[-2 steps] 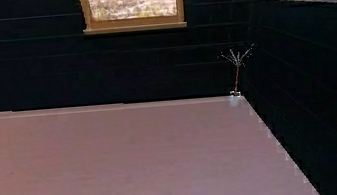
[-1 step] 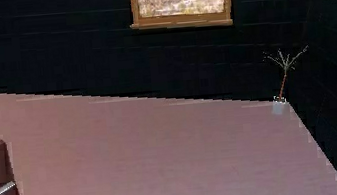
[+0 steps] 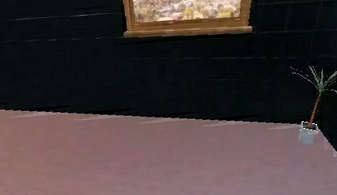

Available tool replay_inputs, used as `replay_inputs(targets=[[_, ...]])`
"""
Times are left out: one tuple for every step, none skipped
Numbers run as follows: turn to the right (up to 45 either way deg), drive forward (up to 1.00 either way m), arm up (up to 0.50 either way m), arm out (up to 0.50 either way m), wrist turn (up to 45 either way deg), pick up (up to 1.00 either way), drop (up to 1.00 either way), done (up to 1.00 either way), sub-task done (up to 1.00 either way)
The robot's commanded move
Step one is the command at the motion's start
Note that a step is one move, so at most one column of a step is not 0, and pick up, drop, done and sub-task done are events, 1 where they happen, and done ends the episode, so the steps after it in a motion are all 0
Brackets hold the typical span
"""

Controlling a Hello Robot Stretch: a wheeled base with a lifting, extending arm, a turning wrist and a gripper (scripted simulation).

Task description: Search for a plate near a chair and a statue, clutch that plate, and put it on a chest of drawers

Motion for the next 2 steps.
replay_inputs(targets=[[-45.0, 0.00, 0.00, 0.00, 0.0, 0.00, 0.00, 0.00, 0.00], [-3.0, 0.00, 0.00, 0.00, 0.0, 0.00, 0.00, 0.00, 0.00]])
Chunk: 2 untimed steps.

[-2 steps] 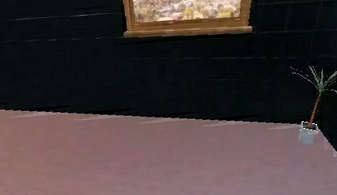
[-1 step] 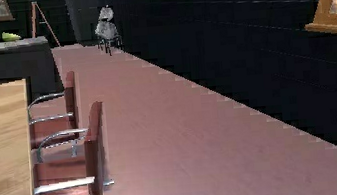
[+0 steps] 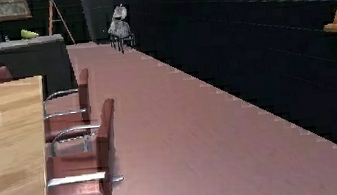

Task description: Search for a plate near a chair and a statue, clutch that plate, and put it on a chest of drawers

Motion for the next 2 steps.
replay_inputs(targets=[[0.0, 0.60, 0.00, 0.00, 0.0, 0.00, 0.00, 0.00, 0.00], [0.0, 0.25, 0.00, 0.00, 0.0, 0.00, 0.00, 0.00, 0.00]])
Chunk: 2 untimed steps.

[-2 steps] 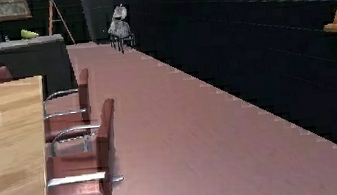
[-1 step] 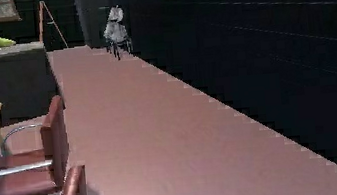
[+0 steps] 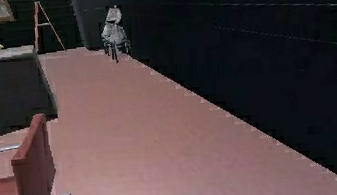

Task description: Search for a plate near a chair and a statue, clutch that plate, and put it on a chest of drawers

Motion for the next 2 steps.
replay_inputs(targets=[[-45.0, 0.00, 0.00, 0.00, 0.0, 0.00, 0.00, 0.00, 0.00], [45.0, 0.00, 0.00, 0.00, 0.0, 0.00, 0.00, 0.00, 0.00]])
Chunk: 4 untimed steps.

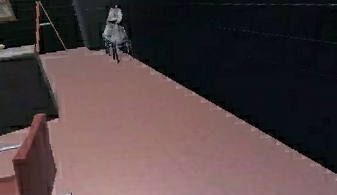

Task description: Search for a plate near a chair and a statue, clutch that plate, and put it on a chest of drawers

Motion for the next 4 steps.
replay_inputs(targets=[[45.0, 0.00, 0.00, 0.00, 0.0, 0.00, 0.00, 0.00, 0.00], [45.0, 0.00, 0.00, 0.00, 0.0, 0.00, 0.00, 0.00, 0.00], [15.0, 0.00, 0.00, 0.00, 0.0, 0.00, 0.00, 0.00, 0.00], [0.0, 0.25, 0.00, 0.00, 0.0, 0.00, 0.00, 0.00, 0.00]])
